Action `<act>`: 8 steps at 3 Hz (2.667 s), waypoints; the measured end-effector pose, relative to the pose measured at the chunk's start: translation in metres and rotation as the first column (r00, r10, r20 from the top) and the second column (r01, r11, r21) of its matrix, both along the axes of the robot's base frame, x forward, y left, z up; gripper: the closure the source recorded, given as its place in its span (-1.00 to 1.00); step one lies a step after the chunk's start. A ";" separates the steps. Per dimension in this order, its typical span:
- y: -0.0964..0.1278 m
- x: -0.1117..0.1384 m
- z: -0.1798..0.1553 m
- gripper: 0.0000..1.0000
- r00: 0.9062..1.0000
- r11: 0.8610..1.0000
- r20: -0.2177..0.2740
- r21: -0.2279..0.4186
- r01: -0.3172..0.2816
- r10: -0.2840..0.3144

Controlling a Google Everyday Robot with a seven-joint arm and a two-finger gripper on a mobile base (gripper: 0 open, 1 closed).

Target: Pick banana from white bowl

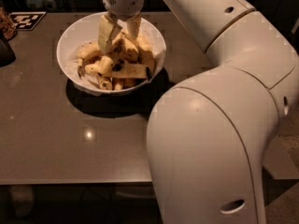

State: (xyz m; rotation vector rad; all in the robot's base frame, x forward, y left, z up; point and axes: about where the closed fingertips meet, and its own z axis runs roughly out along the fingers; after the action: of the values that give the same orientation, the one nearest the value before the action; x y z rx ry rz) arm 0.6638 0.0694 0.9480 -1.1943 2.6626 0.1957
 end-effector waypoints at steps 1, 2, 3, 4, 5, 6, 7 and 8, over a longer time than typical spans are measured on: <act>0.000 0.000 0.000 -0.48 1.000 1.000 0.000 0.000 0.000 0.000; -0.002 -0.006 0.026 -0.84 0.998 0.998 0.054 0.055 -0.028 0.025; -0.004 -0.011 0.052 -1.00 0.994 0.995 0.096 0.090 -0.053 0.044; 0.004 -0.003 0.049 -1.00 0.992 0.993 0.118 0.107 -0.055 0.043; 0.008 0.002 0.038 -0.64 0.992 0.995 0.122 0.098 -0.028 0.016; 0.009 0.003 0.024 -0.15 0.995 0.997 0.105 0.081 -0.011 0.003; 0.010 0.002 0.017 0.22 0.996 0.997 0.092 0.074 -0.008 0.001; 0.010 0.002 0.017 0.14 0.996 0.997 0.092 0.074 -0.008 0.001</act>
Offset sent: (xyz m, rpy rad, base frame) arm -0.0390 -0.0298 0.0721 0.0591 -0.0340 0.0729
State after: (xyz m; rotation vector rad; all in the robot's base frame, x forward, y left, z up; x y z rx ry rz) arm 0.6662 0.0796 0.9650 -1.1575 2.5510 0.2319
